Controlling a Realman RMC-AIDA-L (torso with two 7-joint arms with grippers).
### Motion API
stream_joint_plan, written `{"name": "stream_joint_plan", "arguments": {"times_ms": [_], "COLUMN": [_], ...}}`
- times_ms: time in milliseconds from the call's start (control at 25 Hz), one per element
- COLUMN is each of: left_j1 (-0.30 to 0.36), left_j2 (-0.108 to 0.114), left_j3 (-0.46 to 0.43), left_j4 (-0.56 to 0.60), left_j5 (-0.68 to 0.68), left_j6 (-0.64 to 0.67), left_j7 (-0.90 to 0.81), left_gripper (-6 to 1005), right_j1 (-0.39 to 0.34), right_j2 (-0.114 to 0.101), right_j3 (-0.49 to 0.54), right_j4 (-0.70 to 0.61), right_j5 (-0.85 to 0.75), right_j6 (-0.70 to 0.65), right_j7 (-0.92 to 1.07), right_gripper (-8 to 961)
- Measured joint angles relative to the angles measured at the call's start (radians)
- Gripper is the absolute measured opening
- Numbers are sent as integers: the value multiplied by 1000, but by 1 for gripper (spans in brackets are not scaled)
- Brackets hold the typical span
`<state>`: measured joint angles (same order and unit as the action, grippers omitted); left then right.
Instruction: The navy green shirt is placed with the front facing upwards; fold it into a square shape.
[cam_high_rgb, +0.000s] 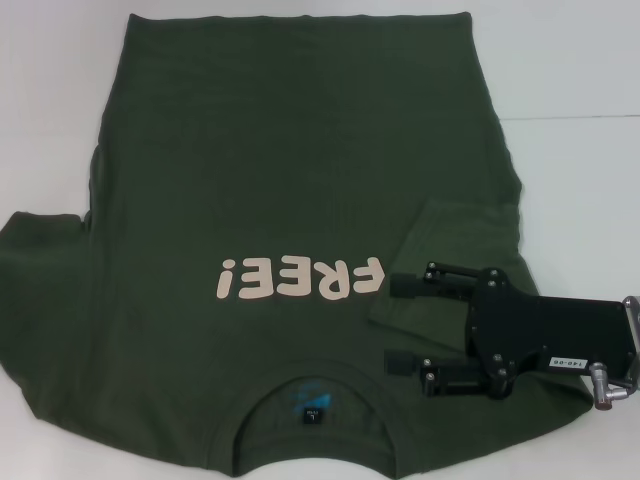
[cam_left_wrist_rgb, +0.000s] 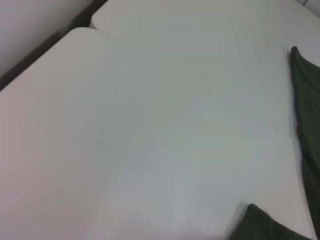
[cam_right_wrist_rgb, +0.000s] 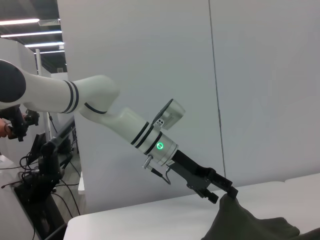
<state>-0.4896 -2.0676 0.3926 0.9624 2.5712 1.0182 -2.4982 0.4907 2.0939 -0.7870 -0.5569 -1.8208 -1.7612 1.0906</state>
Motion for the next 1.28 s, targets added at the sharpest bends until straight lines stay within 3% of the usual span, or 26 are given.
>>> {"name": "stream_joint_plan", "arguments": {"times_ms": [880, 1280], "left_j1": [-23, -23], "left_j2": [4, 3], "left_j3": [23, 28], "left_j4": [-51, -48], "left_j5": [26, 32], "left_j6": [-22, -23], "left_j7": [-2, -1], "left_gripper": [798, 495], "right_j1": [0, 0], "right_j2": [0, 0], "right_j3": [0, 0], "right_j4": [0, 2], "right_j5": [0, 0], "right_j6": [0, 0], "right_j7": [3, 4], "right_gripper": [834, 834]}}
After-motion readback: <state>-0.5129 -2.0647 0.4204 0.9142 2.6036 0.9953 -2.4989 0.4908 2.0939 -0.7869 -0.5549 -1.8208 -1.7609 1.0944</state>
